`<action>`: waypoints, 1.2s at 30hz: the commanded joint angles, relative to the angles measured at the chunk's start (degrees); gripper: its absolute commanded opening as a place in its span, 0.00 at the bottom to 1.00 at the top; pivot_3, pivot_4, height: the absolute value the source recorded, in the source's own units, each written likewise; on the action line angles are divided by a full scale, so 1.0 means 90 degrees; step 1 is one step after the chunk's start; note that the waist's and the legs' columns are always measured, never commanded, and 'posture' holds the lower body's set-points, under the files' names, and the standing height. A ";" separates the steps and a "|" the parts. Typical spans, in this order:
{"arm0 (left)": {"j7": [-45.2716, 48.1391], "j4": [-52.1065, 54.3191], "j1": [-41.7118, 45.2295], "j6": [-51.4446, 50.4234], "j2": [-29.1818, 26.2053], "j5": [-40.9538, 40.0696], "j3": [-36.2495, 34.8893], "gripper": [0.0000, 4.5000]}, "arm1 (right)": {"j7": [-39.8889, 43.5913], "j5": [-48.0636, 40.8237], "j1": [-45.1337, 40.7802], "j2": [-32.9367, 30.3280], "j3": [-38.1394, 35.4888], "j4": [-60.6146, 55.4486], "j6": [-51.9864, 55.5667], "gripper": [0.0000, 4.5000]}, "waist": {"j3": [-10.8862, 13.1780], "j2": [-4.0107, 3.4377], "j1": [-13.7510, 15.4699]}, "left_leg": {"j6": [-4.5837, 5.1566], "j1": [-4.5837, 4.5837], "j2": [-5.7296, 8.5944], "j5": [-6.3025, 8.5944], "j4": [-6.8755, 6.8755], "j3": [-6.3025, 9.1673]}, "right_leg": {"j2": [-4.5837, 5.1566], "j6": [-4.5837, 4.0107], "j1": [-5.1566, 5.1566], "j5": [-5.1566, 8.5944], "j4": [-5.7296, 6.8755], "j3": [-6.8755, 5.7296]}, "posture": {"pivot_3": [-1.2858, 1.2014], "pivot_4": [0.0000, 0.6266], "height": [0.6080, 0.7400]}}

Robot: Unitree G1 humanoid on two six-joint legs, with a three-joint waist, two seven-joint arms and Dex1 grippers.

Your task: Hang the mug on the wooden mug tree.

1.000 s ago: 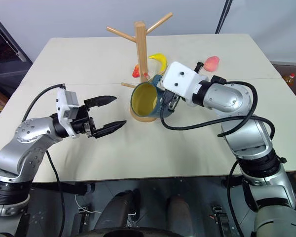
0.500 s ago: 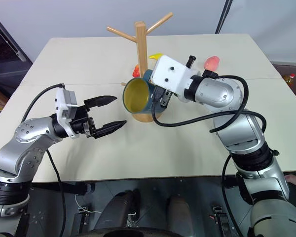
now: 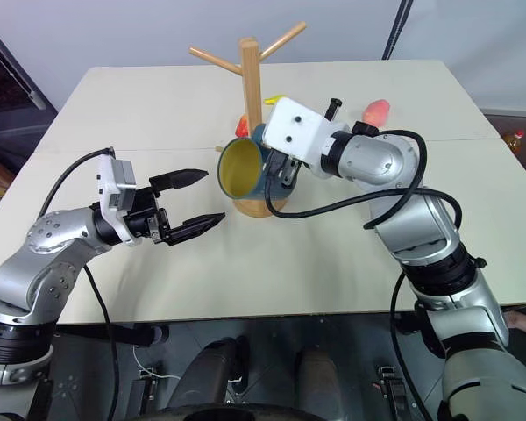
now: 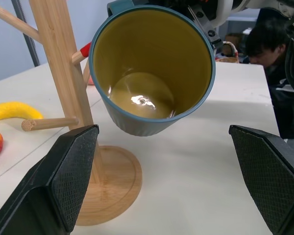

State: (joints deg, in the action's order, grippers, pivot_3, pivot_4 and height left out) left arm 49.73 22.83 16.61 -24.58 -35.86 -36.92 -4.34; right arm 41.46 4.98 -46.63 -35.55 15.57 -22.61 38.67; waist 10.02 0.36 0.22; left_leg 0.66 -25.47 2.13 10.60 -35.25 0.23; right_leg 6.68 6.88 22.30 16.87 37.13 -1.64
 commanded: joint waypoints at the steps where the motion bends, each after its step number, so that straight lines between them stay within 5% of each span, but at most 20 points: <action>1: -0.0035 0.0257 0.0125 0.0000 -0.0005 -0.0133 -0.0146 1.00 | -0.0079 0.0105 -0.0265 0.0077 -0.0032 -0.0025 -0.0048 0.01 | 0.0000 0.0000 0.0000 | 0.0000 0.0000 0.0000 0.0000 0.0000 0.0000 | 0.0000 0.0000 0.0000 0.0000 0.0000 0.0000 | 0.52 0.24 1.00; 12: -0.0116 0.0376 0.0180 -0.0084 -0.0005 -0.0292 -0.0199 1.00 | -0.0152 0.0226 -0.0305 0.0236 0.0007 0.0249 -0.0125 0.01 | 0.0000 0.0000 -0.0004 | 0.0000 0.0000 0.0000 0.0000 0.0000 0.0000 | -0.0003 0.0000 0.0001 0.0000 0.0000 0.0000 | 0.52 0.24 1.00; 15: -0.0143 0.0368 0.0197 -0.0079 0.0004 -0.0307 -0.0207 1.00 | -0.0140 0.0221 -0.0303 0.0263 -0.0005 0.0267 -0.0153 0.24 | 0.0000 0.0000 -0.0004 | 0.0000 0.0000 0.0000 0.0000 0.0000 0.0000 | -0.0015 0.0001 0.0001 0.0000 0.0001 0.0000 | 0.52 0.24 1.00; 21: -0.0171 0.0352 0.0216 -0.0067 -0.0002 -0.0329 -0.0192 1.00 | -0.0196 0.0267 -0.0397 0.0235 -0.0057 0.0258 -0.0191 0.92 | 0.0000 0.0000 -0.0016 | 0.0000 0.0001 0.0000 0.0000 0.0000 0.0000 | -0.0016 0.0001 0.0001 0.0000 0.0002 0.0001 | 0.52 0.24 1.00; 29: -0.0176 0.0243 0.0231 -0.0045 0.0020 -0.0321 -0.0207 1.00 | 0.0209 -0.0257 -0.0266 -0.0241 -0.0746 -0.0210 -0.0129 0.92 | 0.0001 0.0000 0.0012 | 0.0000 -0.0001 0.0000 0.0000 0.0000 0.0000 | -0.0015 0.0001 0.0000 0.0000 -0.0001 0.0000 | 0.52 0.24 1.00; 36: -0.0359 -0.0082 -0.0020 -0.0005 0.0044 -0.0144 -0.0409 1.00 | 0.0866 -0.1963 0.1267 -0.0524 -0.2655 -0.1057 0.0161 0.92 | 0.0000 0.0004 0.0052 | 0.0002 0.0000 0.0000 0.0002 0.0001 0.0000 | 0.0005 0.0001 -0.0011 0.0000 -0.0012 -0.0001 | 0.52 0.24 1.00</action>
State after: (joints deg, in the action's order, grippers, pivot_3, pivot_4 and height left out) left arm 47.22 22.09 16.89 -25.57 -35.56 -38.77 -6.42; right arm 48.48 -8.75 -36.15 -40.19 -3.80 -29.01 39.27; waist 10.02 0.40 0.69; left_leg 0.69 -25.47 2.13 10.61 -35.24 0.22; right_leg 6.73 6.89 22.22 16.86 37.02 -1.64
